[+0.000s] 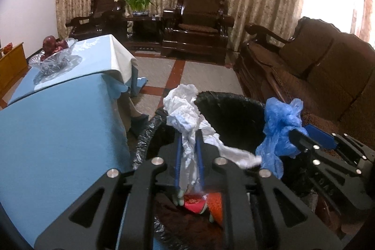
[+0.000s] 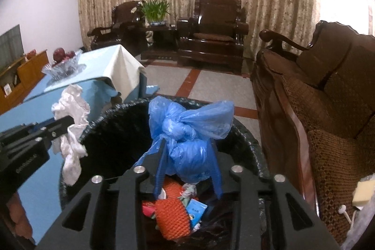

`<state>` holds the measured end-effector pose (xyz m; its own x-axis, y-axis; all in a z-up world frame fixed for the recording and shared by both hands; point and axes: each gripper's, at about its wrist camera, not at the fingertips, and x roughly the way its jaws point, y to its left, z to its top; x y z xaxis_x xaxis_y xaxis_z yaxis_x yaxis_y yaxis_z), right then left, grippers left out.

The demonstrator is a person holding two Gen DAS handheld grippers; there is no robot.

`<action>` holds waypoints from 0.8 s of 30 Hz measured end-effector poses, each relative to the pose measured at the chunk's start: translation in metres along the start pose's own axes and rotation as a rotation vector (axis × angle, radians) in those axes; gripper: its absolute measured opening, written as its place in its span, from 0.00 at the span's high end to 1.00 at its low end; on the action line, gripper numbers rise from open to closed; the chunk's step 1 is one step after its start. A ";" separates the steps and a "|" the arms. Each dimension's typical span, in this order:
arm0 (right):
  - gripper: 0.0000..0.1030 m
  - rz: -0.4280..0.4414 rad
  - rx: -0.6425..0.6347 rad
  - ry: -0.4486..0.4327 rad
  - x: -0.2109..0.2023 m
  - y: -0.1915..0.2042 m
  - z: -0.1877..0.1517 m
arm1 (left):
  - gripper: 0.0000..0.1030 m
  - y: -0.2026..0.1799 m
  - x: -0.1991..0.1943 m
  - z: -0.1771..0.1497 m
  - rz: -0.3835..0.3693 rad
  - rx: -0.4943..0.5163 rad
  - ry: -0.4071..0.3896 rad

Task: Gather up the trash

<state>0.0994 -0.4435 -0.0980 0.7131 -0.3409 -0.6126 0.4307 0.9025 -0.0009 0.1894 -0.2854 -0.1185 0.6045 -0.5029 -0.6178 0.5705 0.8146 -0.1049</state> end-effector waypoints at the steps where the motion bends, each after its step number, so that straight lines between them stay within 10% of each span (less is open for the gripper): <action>1: 0.60 -0.007 -0.004 0.004 0.001 0.000 -0.001 | 0.76 0.001 -0.001 -0.001 -0.002 -0.003 -0.004; 9: 0.12 -0.060 -0.021 -0.014 -0.004 0.010 -0.004 | 0.35 0.022 -0.021 -0.004 0.002 -0.037 -0.041; 24: 0.06 0.071 -0.030 -0.052 -0.040 0.061 0.015 | 0.15 0.083 -0.102 -0.002 0.176 -0.108 -0.111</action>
<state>0.1056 -0.3783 -0.0613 0.7693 -0.2879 -0.5703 0.3615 0.9322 0.0171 0.1738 -0.1656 -0.0653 0.7506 -0.3740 -0.5447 0.3914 0.9159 -0.0895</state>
